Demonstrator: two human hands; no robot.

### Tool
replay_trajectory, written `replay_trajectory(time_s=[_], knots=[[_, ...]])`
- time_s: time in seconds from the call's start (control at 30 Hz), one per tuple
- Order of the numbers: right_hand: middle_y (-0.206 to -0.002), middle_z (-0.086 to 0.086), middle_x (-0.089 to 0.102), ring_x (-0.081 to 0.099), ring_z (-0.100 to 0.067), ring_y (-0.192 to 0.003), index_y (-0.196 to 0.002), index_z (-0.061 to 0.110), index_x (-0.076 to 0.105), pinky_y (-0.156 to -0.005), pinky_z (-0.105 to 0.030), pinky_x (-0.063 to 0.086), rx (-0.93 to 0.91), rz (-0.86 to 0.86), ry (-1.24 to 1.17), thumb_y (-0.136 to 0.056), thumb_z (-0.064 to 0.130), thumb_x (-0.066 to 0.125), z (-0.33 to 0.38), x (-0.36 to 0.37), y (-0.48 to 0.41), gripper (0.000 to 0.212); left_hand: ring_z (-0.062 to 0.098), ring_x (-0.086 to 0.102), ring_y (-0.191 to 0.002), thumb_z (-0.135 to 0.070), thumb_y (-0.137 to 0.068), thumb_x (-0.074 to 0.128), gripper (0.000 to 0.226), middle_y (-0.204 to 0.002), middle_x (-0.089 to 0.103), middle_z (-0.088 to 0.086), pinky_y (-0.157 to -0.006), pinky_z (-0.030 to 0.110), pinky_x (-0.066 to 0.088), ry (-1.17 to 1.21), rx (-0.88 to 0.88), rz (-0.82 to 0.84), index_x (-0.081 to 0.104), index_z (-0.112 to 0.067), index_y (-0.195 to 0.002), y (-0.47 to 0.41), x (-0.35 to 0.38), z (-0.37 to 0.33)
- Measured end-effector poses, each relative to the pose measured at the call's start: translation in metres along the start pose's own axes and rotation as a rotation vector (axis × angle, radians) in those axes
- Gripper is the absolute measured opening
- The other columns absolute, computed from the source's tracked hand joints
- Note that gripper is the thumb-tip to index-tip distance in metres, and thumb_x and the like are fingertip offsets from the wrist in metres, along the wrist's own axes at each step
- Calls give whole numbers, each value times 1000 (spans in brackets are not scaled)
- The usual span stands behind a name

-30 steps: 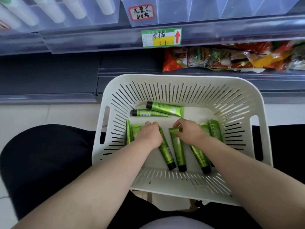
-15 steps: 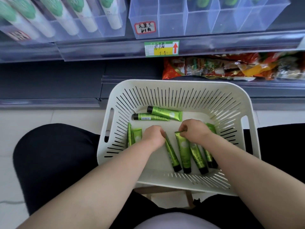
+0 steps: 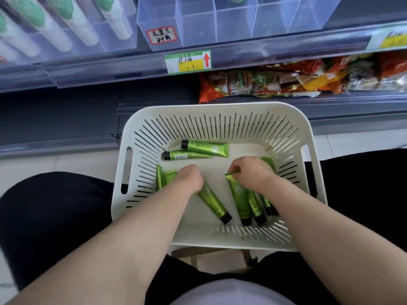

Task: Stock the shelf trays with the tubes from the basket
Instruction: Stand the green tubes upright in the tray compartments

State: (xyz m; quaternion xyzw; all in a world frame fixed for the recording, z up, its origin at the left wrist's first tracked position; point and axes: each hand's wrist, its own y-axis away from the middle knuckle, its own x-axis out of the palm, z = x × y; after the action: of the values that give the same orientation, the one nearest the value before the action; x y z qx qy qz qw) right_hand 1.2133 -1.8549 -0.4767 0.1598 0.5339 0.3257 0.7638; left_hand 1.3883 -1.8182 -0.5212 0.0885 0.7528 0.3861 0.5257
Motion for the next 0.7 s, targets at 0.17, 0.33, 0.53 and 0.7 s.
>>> replay_trajectory(time_s=[0.17, 0.33, 0.53, 0.7], knots=[[-106, 5, 65, 60, -16, -94, -94, 33, 65, -75, -30, 54, 15, 17, 35, -88, 15, 60, 5, 1, -5, 20, 27, 61, -95, -15, -91, 57, 17, -105, 64, 9, -86, 37, 52, 164, -50, 77, 65, -8, -104, 2, 4, 0], [-105, 7, 63, 59, -15, -94, -89, 36, 62, -72, -28, 50, 22, -4, 42, -89, 17, 59, 8, -7, 1, 19, 24, 59, -92, -19, -92, 63, 2, -97, 60, 6, -74, 36, 59, 486, 26, 151, 64, -18, -93, 14, -4, -5], [-104, 4, 67, 62, -18, -91, -105, 30, 67, -81, -35, 54, -71, -214, -23, -91, 20, 56, 26, -37, 28, 21, 10, 61, -78, -23, -90, 65, 5, -92, 68, -4, -68, 27, 47, 396, 328, -239, 70, -24, -93, 41, -49, -15], [-108, 3, 68, 59, -20, -101, -108, 31, 71, -84, -34, 51, -212, -456, -10, -92, 21, 54, 41, -74, 61, 25, 14, 64, -92, -19, -92, 62, 17, -103, 72, -4, -84, 25, 46, 349, 471, -478, 73, -20, -105, 84, -104, -17]])
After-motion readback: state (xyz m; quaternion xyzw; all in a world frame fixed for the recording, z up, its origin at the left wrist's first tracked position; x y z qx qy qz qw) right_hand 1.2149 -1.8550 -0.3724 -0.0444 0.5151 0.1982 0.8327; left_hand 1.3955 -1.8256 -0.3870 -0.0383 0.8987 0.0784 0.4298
